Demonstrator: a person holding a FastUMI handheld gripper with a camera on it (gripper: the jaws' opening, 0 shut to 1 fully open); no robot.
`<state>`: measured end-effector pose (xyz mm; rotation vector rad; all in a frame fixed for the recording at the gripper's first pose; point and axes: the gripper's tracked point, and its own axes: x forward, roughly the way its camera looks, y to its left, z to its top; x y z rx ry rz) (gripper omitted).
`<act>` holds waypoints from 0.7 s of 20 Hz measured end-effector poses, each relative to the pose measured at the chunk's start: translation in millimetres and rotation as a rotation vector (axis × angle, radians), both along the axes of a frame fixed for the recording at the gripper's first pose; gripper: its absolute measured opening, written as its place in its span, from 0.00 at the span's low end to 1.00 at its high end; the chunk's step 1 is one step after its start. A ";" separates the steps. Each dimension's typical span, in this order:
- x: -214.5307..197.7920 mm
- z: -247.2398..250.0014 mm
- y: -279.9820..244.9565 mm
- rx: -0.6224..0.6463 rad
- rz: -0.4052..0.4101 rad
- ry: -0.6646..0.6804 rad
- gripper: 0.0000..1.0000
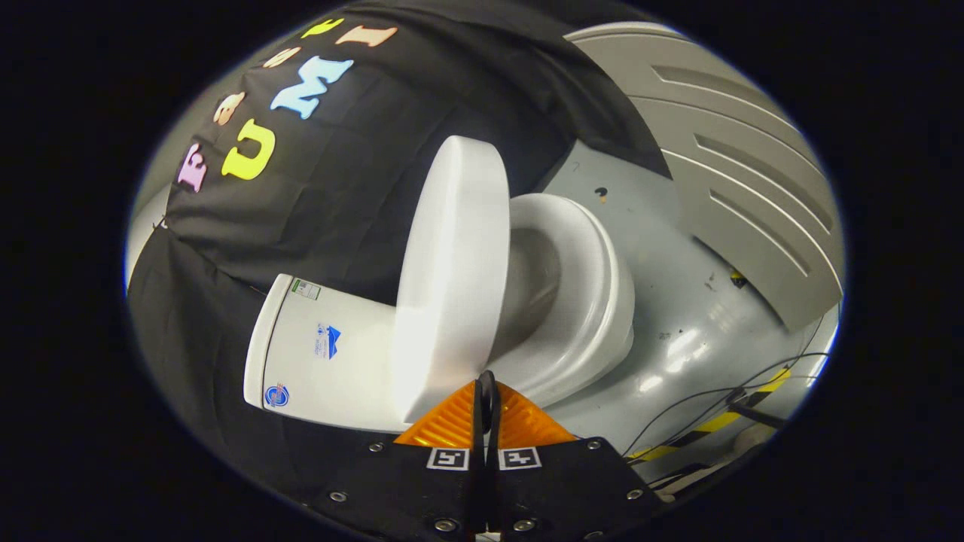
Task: Open the toilet lid.
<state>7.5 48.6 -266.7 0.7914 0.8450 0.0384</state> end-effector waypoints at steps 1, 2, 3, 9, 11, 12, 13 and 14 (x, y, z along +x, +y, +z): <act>1.8 8.4 2.9 -0.019 0.009 -0.013 0.00; 3.2 16.4 7.0 -0.037 0.019 -0.027 0.00; 4.6 23.9 10.3 -0.059 0.028 -0.042 0.00; 6.6 56.8 32.2 -0.198 0.053 -0.131 0.00; 6.4 64.6 39.5 -0.239 0.061 -0.153 0.00; 6.4 68.6 43.5 -0.255 0.063 -0.163 0.00; 8.4 72.0 46.0 -0.273 0.066 -0.172 0.00; 7.1 76.0 49.5 -0.289 0.068 -0.180 0.00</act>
